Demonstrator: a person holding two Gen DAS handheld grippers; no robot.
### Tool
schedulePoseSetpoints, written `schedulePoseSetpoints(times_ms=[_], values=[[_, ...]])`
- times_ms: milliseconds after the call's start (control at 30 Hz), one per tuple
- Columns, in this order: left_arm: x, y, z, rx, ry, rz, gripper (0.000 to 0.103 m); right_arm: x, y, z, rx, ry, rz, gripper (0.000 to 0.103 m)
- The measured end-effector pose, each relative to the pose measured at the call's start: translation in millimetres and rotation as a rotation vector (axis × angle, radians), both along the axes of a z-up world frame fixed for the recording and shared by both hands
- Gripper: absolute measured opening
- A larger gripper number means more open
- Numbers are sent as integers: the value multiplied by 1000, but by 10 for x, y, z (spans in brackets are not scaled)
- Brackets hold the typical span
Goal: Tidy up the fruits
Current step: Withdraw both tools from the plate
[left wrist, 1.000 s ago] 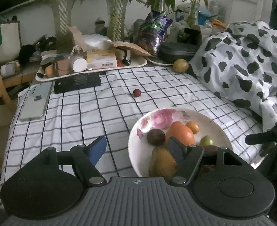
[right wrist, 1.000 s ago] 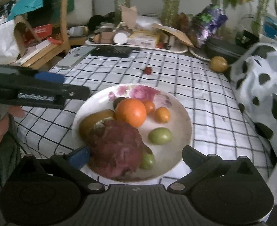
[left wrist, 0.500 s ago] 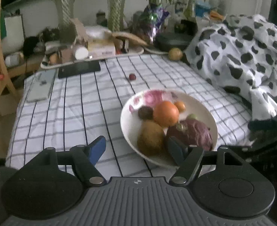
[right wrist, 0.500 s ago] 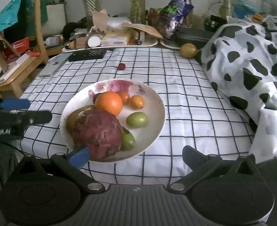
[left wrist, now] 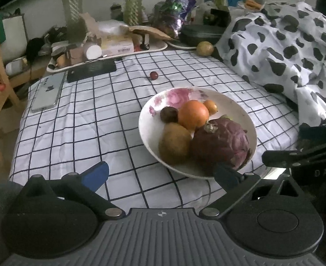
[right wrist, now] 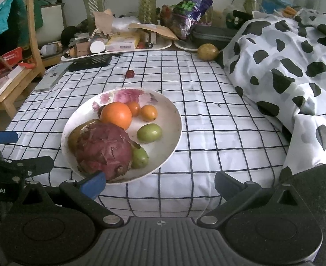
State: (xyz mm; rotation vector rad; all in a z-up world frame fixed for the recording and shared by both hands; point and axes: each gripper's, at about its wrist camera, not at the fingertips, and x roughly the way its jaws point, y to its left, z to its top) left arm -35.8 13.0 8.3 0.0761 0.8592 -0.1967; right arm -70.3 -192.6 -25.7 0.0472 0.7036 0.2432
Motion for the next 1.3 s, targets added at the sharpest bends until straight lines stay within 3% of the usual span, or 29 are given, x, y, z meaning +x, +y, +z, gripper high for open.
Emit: schedulePoseSetpoints(times_ms=[400,1300], values=[[56,-26,-79,28,29,2,103,53,22,-44,-13,21,-8,103],[62,97,-35,-69,43,22,103,49,-72,5,63,18,0,103]])
